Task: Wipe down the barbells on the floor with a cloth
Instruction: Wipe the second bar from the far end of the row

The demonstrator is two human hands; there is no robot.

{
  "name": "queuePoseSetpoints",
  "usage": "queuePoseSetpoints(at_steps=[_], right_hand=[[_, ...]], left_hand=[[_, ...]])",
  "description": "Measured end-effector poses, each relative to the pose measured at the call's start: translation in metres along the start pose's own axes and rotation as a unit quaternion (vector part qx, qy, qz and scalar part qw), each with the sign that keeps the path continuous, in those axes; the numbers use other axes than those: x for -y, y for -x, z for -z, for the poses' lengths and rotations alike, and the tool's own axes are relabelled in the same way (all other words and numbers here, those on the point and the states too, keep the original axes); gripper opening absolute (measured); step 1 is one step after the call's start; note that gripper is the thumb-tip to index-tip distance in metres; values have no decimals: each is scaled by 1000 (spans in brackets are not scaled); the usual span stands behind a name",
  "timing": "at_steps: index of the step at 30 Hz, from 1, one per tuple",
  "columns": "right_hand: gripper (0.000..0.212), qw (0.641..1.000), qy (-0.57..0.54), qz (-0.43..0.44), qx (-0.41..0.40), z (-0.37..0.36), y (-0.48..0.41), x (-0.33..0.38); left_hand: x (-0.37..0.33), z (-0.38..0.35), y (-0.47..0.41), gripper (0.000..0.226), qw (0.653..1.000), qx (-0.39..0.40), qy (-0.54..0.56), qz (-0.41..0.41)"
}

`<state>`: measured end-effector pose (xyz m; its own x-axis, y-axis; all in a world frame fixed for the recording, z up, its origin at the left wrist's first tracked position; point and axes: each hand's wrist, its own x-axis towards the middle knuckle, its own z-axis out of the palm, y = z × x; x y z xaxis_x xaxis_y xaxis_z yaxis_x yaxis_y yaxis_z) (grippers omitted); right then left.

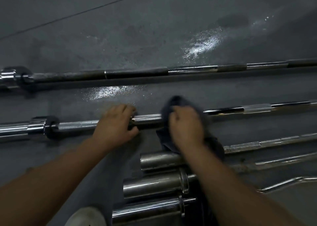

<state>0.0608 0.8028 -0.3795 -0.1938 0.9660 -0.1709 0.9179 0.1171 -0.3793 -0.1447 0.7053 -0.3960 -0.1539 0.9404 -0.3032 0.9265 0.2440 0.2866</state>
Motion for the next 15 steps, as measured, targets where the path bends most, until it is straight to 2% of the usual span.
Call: queuePoseSetpoints(at_steps=[2, 4, 6, 8, 9, 11, 15], right_hand=[[26, 995, 1, 92, 44, -17, 35, 31], [27, 985, 35, 146, 90, -6, 34, 17], [31, 987, 77, 93, 107, 14, 20, -24], [29, 994, 84, -5, 63, 26, 13, -56], [27, 995, 86, -23, 37, 23, 17, -59], [26, 996, 86, -10, 9, 5, 35, -35], [27, 995, 45, 84, 18, -27, 71, 26]], left_hand=[[-6, -8, 11, 59, 999, 31, -30, -1], [-7, -11, 28, 63, 999, 44, -20, -21], [-3, -10, 46, 65, 998, 52, 25, -36], [-3, -14, 63, 69, 997, 46, 40, -50], [-5, -21, 71, 72, 997, 34, 24, -61], [-9, -33, 78, 74, 998, 9, -1, -66], [-9, -33, 65, 69, 999, -15, -23, -41]])
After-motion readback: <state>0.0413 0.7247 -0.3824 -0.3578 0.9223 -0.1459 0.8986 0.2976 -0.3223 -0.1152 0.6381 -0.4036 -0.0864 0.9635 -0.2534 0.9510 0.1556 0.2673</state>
